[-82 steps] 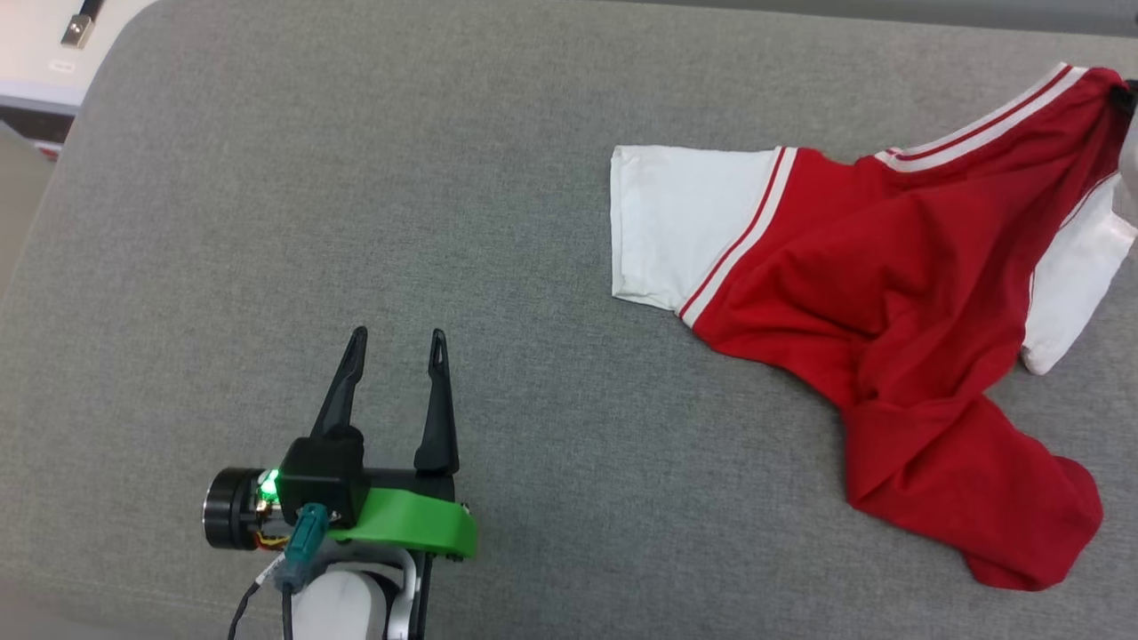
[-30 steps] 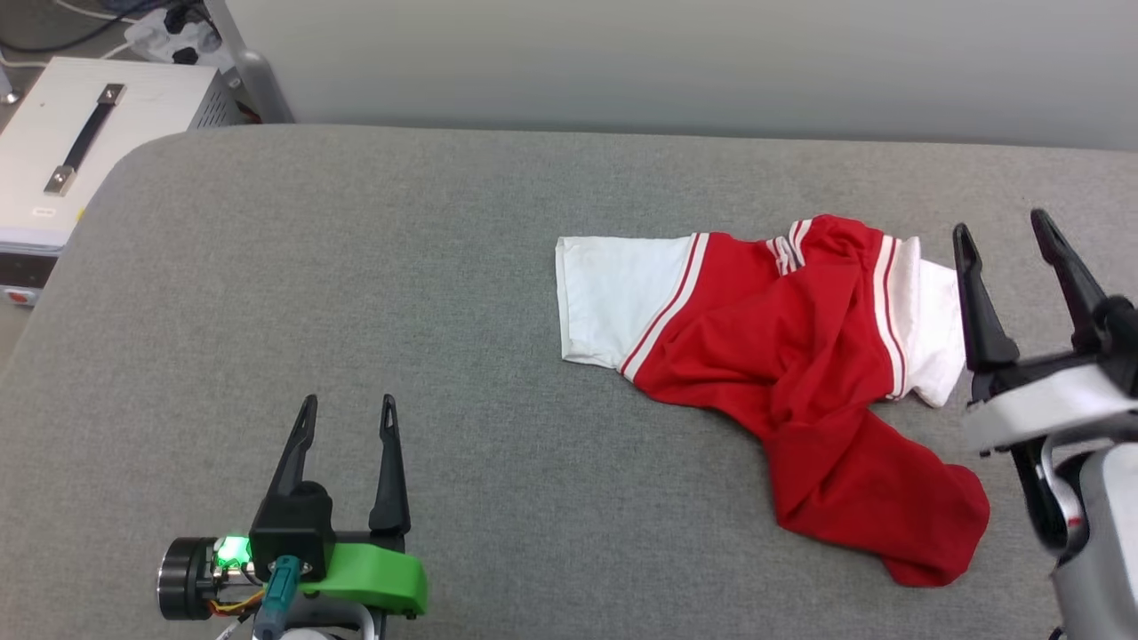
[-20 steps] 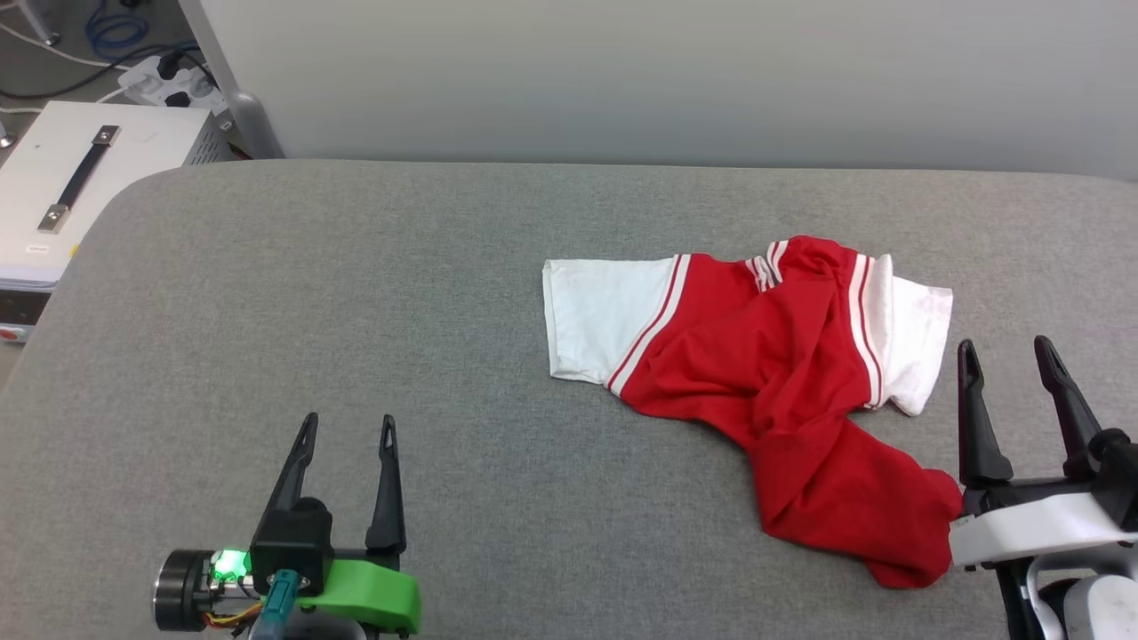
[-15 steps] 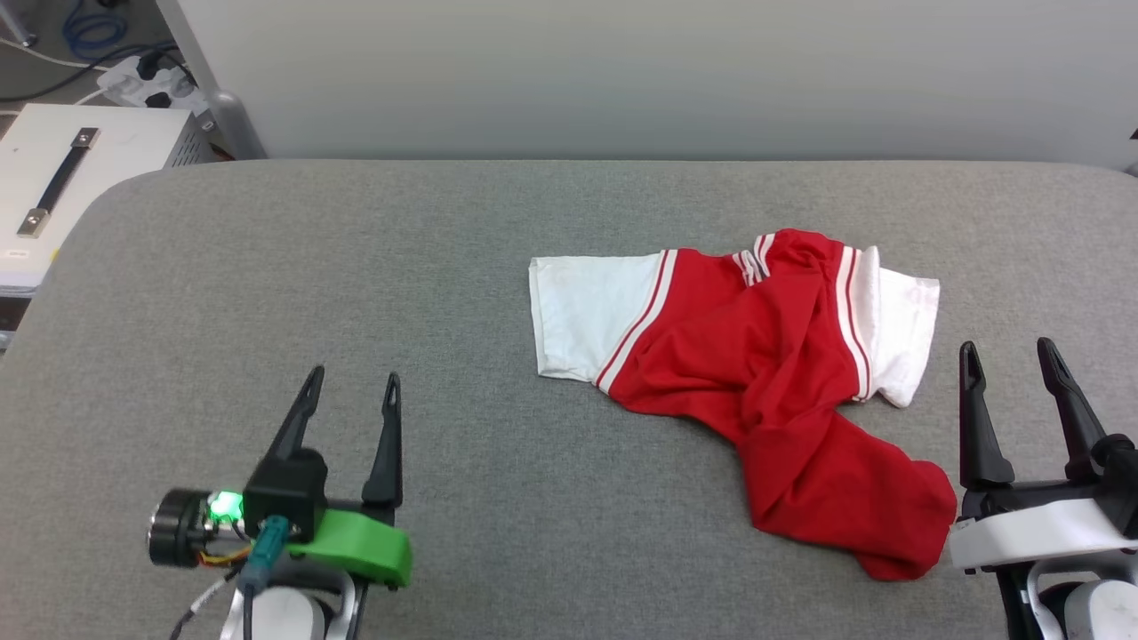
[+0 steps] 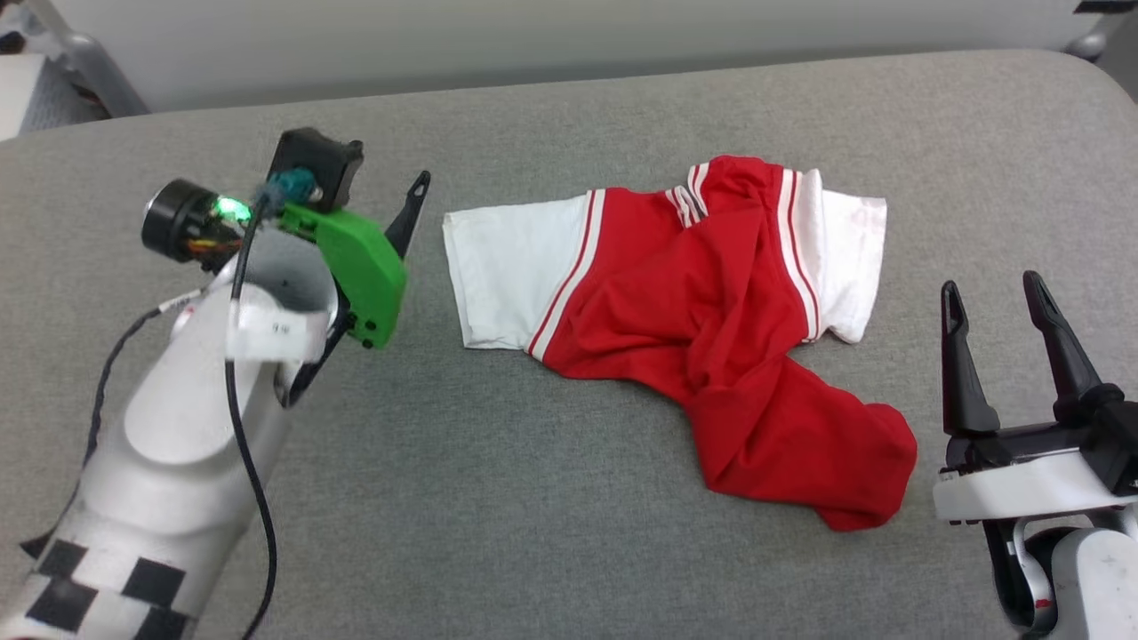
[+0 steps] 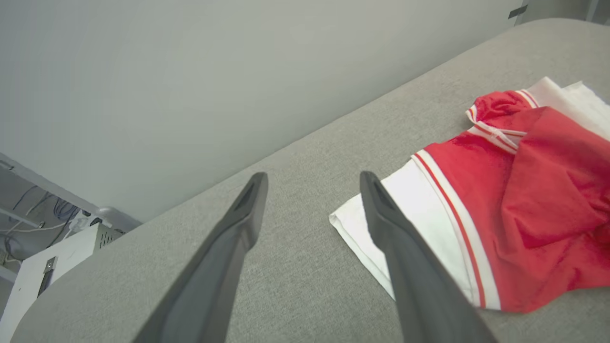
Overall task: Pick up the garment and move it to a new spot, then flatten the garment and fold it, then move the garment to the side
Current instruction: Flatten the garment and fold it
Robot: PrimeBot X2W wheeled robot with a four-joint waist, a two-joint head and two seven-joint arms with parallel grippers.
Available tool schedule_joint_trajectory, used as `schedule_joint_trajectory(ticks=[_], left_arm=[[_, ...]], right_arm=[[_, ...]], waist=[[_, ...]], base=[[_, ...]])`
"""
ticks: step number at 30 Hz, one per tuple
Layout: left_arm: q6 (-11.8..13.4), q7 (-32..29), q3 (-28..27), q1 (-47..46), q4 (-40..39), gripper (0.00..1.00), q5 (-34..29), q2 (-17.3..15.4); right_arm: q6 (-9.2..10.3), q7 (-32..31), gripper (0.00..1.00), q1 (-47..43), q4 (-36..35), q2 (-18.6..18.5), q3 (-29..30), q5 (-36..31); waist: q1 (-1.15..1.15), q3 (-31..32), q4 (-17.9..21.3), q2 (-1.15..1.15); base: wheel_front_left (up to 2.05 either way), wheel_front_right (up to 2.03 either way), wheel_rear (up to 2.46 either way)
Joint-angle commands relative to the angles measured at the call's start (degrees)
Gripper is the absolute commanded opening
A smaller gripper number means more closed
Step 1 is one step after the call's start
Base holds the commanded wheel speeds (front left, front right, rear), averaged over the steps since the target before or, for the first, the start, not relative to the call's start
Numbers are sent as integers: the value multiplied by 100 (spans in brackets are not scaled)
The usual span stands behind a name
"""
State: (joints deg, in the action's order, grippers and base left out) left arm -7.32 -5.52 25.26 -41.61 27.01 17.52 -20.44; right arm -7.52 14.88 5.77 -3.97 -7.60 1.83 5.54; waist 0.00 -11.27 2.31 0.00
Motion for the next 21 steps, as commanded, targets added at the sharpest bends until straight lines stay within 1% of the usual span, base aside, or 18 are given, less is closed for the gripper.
schedule_joint_trajectory(ticks=[1, 5, 7, 9, 11, 15, 18, 21], left_arm=[[-14, -464, 298, -345, 86, 100, 388, -158], [-15, -1741, 1083, -1188, 205, 100, 1482, -495], [-15, -2283, 1343, -1530, 300, 100, 1945, -597], [-15, -2689, 1551, -1842, 408, 100, 2281, -667], [-16, -3066, 1818, -2108, 526, 100, 2481, -727], [-16, -3546, 2284, -2482, 801, 100, 2624, -794], [-16, -3615, 2434, -2644, 1115, 100, 2676, -785], [-16, -3799, 2776, -2705, 1357, 100, 2648, -798]], right_arm=[[3, 11, 100, 128, -41, -6, -34, -58], [3, 12, 100, 300, -89, 25, -64, -76], [3, 12, 100, 387, -105, 37, -86, -81], [3, 12, 100, 492, -116, 40, -128, -91], [3, 12, 100, 606, -124, 40, -149, -99], [3, 12, 100, 787, -138, 73, -183, -89], [3, 12, 100, 888, -132, 97, -228, -82], [3, 12, 100, 964, -126, 110, -263, -77]], waist=[[0, -495, 392, 0], [0, -823, 535, 0], [0, -981, 603, 0], [0, -1131, 681, 0], [0, -1277, 749, 0], [0, -1515, 864, 0], [0, -1651, 935, 0], [0, -1741, 977, 0]], base=[[0, 0, 0], [0, 0, 0], [0, 0, 0], [0, 0, 0], [0, 0, 0], [0, 0, 0], [0, 0, 0], [0, 0, 0]])
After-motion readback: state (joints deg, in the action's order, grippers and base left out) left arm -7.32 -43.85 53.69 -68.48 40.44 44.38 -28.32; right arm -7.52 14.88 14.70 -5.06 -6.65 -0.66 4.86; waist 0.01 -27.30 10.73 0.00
